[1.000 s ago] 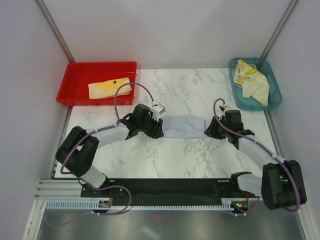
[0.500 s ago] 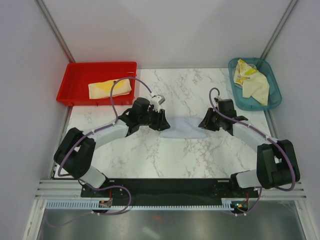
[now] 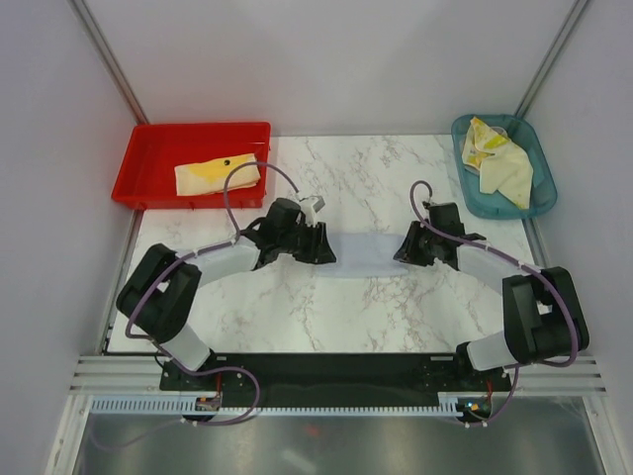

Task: Fold and stack the towels
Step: Smooth out wrinkles on the folded towel

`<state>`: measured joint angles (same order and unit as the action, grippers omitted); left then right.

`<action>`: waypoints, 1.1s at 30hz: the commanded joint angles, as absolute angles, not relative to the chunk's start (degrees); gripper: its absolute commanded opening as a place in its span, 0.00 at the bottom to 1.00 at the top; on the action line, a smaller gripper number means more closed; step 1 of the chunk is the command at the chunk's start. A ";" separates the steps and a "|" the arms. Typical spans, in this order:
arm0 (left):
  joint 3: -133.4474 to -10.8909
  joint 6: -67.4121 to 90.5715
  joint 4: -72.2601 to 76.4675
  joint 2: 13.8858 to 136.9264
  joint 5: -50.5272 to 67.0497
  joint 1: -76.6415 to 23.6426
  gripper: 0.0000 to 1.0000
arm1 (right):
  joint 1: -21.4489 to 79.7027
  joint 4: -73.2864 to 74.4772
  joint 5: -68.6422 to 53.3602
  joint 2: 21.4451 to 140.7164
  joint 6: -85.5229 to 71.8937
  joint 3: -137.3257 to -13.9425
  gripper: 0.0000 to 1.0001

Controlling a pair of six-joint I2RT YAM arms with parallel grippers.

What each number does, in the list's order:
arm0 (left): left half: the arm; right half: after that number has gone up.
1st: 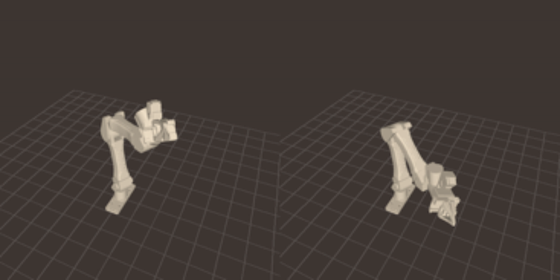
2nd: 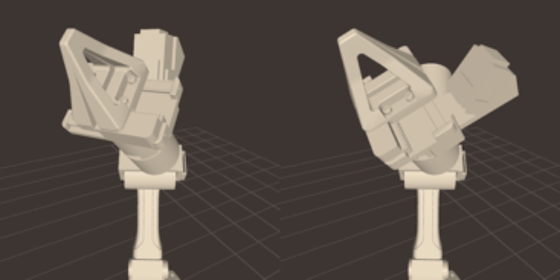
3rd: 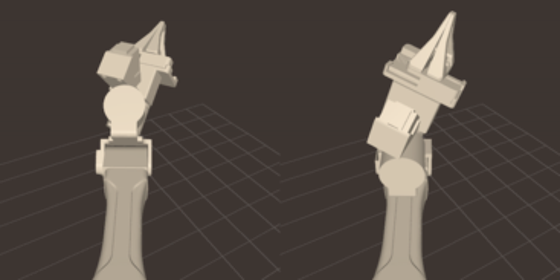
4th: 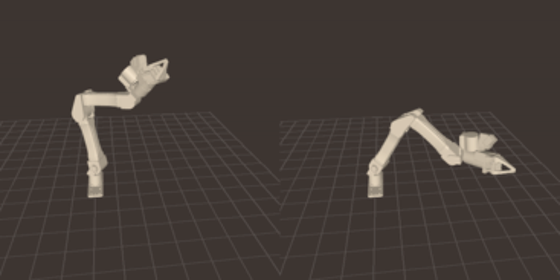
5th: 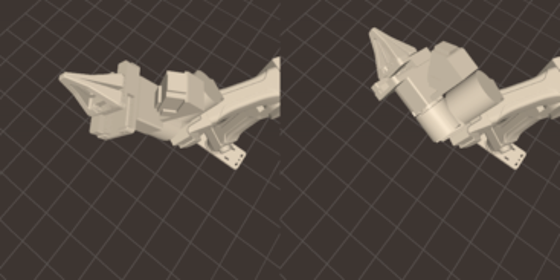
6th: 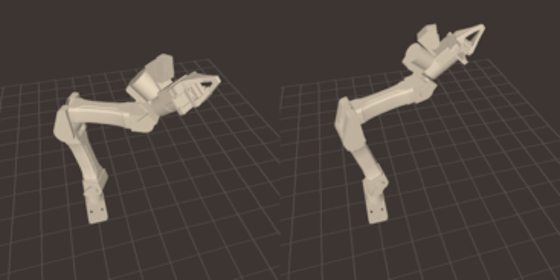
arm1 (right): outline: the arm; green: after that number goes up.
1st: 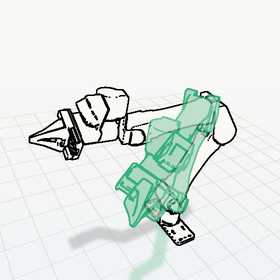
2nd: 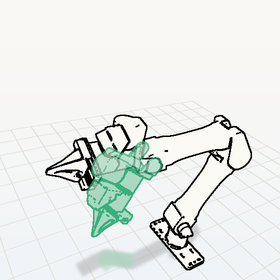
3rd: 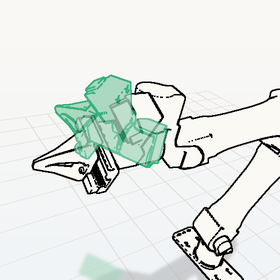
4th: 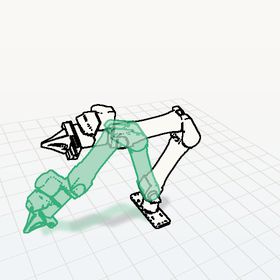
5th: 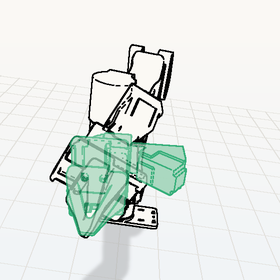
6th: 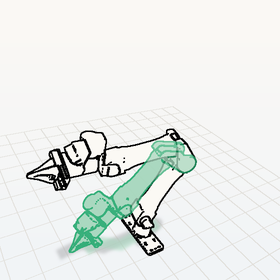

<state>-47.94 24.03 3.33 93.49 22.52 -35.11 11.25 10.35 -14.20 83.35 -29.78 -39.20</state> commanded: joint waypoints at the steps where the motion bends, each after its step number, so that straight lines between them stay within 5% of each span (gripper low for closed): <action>1: -55.80 24.44 0.36 89.65 21.18 -34.81 0.48 | 11.16 10.10 -16.69 80.95 -28.74 -42.80 0.31; 17: -62.84 22.50 -0.35 106.08 20.48 -27.34 0.47 | 10.99 7.03 -20.48 86.13 -28.13 -36.21 0.32; 33: -63.99 21.97 -0.79 98.79 26.98 -26.98 0.46 | 10.99 16.08 -23.73 78.31 -25.49 -39.82 0.31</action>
